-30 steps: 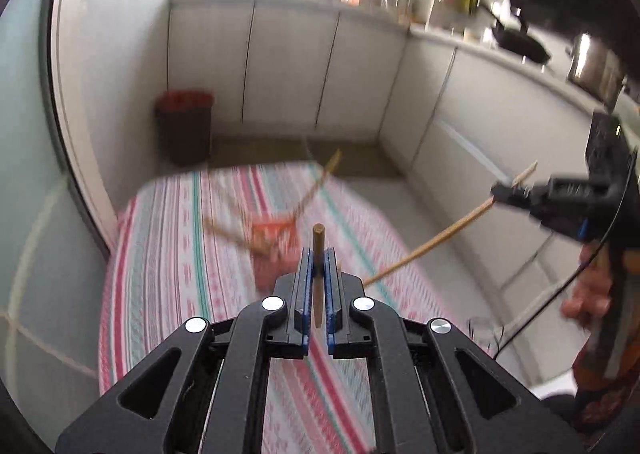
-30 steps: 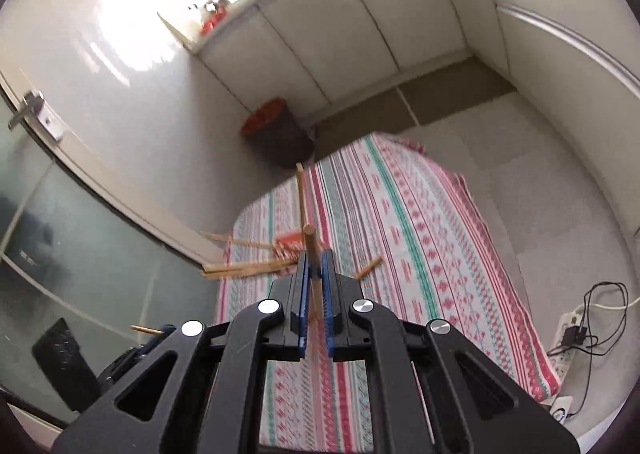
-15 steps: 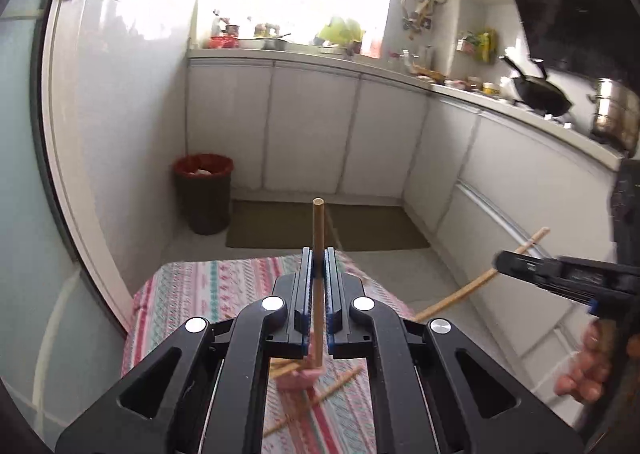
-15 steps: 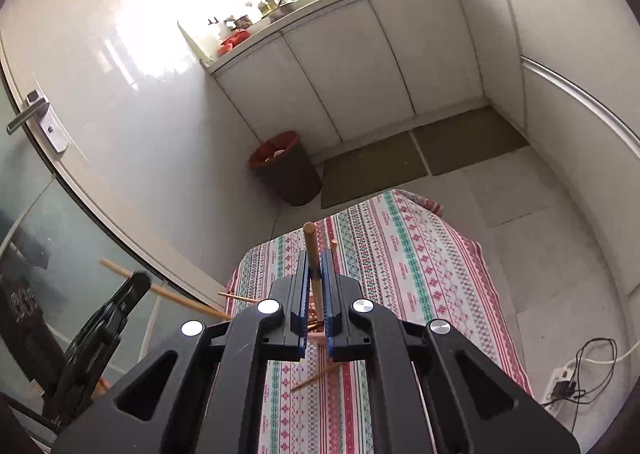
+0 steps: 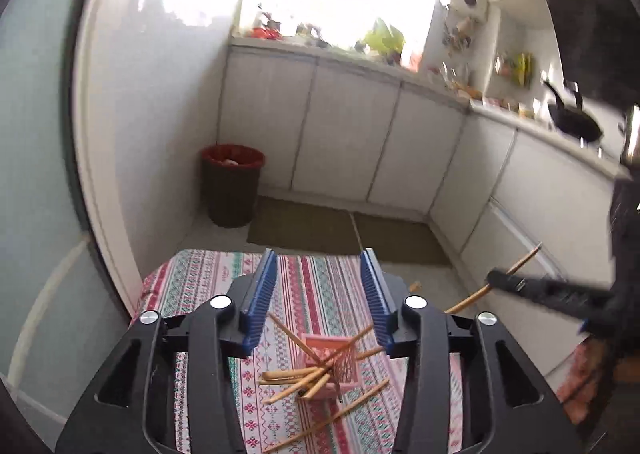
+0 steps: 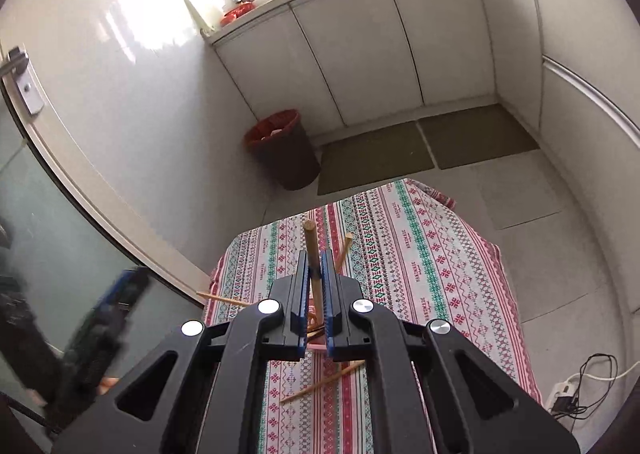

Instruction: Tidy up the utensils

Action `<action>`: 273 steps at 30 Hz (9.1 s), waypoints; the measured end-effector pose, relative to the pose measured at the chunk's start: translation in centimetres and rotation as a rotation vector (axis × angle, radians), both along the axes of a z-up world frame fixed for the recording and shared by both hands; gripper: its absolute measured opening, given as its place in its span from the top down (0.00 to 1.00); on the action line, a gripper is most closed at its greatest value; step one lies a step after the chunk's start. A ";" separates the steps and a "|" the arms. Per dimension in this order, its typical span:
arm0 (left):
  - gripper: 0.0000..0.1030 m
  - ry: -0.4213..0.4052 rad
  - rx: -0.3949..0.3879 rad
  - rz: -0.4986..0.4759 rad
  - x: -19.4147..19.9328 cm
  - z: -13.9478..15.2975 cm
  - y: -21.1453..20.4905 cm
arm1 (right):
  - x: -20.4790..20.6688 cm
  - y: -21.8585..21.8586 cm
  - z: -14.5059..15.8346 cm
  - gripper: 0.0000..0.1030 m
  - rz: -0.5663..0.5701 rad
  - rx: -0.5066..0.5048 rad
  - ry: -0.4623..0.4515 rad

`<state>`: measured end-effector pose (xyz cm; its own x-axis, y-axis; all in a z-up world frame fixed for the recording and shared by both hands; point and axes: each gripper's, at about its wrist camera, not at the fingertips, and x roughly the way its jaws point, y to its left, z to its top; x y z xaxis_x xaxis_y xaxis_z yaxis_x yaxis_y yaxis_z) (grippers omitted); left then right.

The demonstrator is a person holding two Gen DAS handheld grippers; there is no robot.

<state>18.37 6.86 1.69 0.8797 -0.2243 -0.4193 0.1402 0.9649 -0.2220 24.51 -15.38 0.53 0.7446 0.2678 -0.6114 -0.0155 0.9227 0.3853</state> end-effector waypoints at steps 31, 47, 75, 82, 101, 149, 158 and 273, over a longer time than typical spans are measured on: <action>0.08 0.098 0.212 -0.157 -2.9 0.3 -6.6 | -8.6 -11.2 -6.5 0.12 -0.231 0.204 0.091; 0.08 0.624 0.698 -0.418 7.9 -20.5 -25.0 | -11.1 -22.1 -17.3 0.11 -0.445 0.621 0.444; 0.70 0.869 0.669 -0.667 10.5 -28.1 -22.0 | -10.0 -20.8 -18.8 0.12 -0.363 0.671 0.515; 0.94 0.740 0.600 -0.593 2.4 -27.6 -19.0 | -9.8 -19.8 -18.9 0.12 -0.326 0.661 0.529; 0.94 0.022 0.105 -0.222 -7.1 4.3 -2.8 | -8.8 -12.0 -15.3 0.12 -0.002 0.429 0.446; 0.07 0.006 0.216 0.209 -16.0 2.5 -7.7 | -20.7 -4.5 2.4 0.06 -0.269 -0.189 -0.167; 0.07 -0.023 0.212 0.232 -17.1 3.4 -8.8 | -20.2 -4.5 2.0 0.06 -0.353 -0.266 -0.128; 0.07 -0.017 0.276 0.211 -16.6 2.3 -11.3 | -19.5 -4.9 0.2 0.06 -0.372 -0.275 -0.049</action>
